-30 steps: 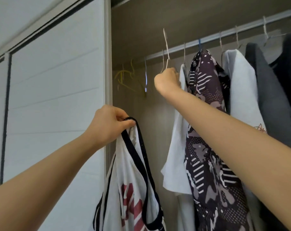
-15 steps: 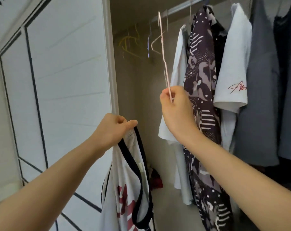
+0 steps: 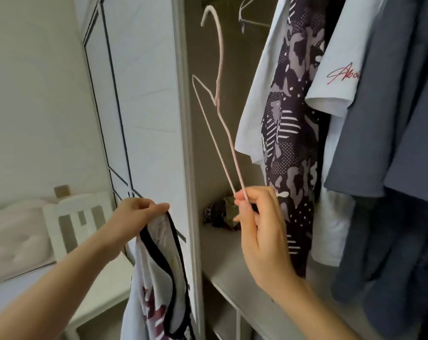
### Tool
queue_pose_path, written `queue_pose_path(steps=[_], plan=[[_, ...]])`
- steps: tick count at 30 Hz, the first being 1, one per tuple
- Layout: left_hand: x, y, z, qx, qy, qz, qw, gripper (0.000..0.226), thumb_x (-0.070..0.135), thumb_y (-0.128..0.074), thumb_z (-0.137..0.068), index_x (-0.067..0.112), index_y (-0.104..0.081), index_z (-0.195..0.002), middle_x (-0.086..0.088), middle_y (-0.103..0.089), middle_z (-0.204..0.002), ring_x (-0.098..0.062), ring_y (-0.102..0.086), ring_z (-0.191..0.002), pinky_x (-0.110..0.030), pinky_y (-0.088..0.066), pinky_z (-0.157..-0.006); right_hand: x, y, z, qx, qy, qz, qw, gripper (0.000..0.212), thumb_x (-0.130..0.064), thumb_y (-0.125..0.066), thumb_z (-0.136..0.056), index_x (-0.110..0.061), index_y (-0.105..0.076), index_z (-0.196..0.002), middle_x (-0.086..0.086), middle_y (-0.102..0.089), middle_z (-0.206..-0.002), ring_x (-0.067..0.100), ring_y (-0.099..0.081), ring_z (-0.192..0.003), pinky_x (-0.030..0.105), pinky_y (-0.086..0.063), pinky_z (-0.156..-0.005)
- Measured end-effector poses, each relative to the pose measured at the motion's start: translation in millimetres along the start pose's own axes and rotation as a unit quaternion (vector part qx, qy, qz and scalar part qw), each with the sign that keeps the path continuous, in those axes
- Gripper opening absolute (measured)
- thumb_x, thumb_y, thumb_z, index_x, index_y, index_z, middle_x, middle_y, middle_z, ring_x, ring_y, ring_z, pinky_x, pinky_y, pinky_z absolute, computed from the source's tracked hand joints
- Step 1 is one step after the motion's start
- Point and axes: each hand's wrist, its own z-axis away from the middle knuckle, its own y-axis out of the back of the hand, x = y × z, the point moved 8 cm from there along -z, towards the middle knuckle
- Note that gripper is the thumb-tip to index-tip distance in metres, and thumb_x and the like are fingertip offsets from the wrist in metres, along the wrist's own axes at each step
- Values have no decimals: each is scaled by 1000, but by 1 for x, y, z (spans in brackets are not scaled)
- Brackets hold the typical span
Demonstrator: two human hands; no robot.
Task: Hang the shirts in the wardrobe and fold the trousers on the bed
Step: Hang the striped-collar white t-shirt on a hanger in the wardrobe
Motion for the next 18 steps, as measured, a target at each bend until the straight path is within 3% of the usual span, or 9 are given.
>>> queue_pose_path(steps=[5,10,14,18], plan=[[-39,24,42,28,85,23,996,51,49,-77,-79,2,-60,-68,-7,-43,-61,-20,-39,-58,-29,-30,-57,7,-8,28,-79,-89,-192,974,16,-27,-42,-101,-26,-57,-105,4,-59,-96,20,-65,-90,29,-57,-69],[-62,56,73,67,118,40,990,51,31,-75,-85,-17,-59,-94,-12,-55,-81,-26,-48,-74,-39,-37,-72,19,-26,49,-165,-191,-328,910,21,-26,-47,-99,-16,-62,-108,3,-64,-87,26,-69,-88,39,-60,-62],[-83,78,94,84,124,43,988,42,28,-73,-87,-12,-66,-95,-18,-62,-81,-28,-56,-75,-40,-44,-74,27,-46,69,-224,-266,-397,850,25,-32,-52,-98,-15,-64,-111,10,-64,-82,35,-70,-86,47,-59,-65],[-120,99,115,90,147,64,983,22,20,-66,-92,0,-75,-88,-6,-74,-81,-18,-70,-72,-23,-53,-57,36,-76,100,-278,-353,-413,792,24,-29,-50,-99,-11,-65,-107,13,-61,-75,31,-68,-74,46,-57,-66]])
